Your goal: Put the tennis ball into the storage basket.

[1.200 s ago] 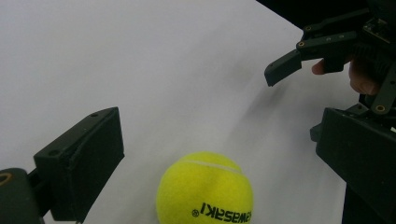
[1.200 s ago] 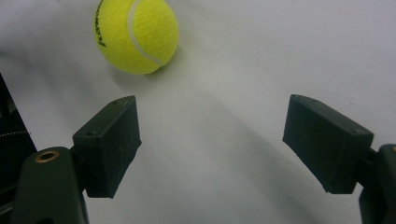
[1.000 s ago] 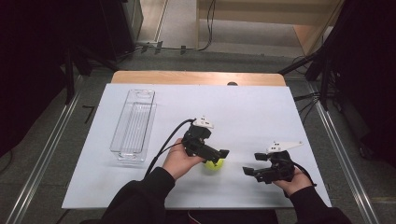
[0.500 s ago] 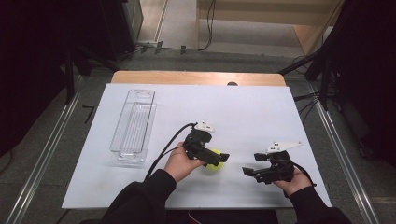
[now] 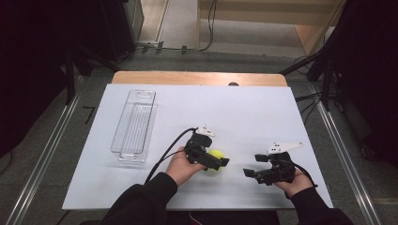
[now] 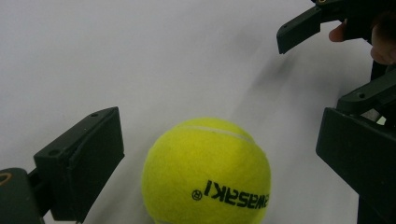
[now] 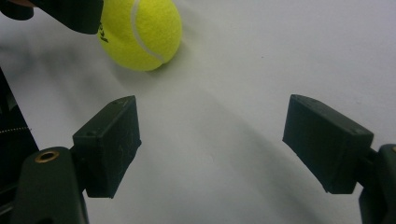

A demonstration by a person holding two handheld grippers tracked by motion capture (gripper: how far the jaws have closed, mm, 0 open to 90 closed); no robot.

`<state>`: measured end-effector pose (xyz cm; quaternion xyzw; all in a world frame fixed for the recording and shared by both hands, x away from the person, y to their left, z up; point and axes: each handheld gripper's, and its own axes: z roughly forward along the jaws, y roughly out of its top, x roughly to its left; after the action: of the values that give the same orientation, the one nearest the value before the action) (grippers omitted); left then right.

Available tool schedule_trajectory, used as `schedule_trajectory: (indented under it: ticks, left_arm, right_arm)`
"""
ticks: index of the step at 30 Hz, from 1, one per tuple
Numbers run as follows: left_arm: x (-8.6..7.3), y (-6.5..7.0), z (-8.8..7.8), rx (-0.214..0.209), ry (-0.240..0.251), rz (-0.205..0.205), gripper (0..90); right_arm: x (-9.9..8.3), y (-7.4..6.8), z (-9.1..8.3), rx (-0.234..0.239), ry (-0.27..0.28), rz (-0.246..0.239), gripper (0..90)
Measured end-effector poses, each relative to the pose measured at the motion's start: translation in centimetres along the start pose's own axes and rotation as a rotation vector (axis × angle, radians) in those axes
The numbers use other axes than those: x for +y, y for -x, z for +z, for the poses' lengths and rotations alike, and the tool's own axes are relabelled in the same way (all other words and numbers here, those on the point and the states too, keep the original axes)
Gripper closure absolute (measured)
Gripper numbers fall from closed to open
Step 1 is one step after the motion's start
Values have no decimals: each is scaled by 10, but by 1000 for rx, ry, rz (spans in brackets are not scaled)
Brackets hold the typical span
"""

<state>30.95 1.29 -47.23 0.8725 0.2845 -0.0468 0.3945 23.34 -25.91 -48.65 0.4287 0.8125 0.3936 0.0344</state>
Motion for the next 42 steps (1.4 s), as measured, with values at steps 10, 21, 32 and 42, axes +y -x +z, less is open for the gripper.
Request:
schedule_trajectory:
  ticks: [10, 21, 32, 42]
  left_arm:
    - [-7, 0, 4, 8, -38, 10, 13]
    - [-12, 1, 9, 22, -64, 30, 19]
    - [-16, 1, 13, 38, -84, 45, 130]
    - [-18, 1, 15, 54, -106, 68, 243]
  right_arm:
    - [0, -1, 0, 0, -1, 1, 169]
    - [0, -1, 0, 1, -4, -2, 169]
    - [0, -1, 0, 2, -3, -4, 169]
    - [0, -1, 0, 2, -5, -7, 169]
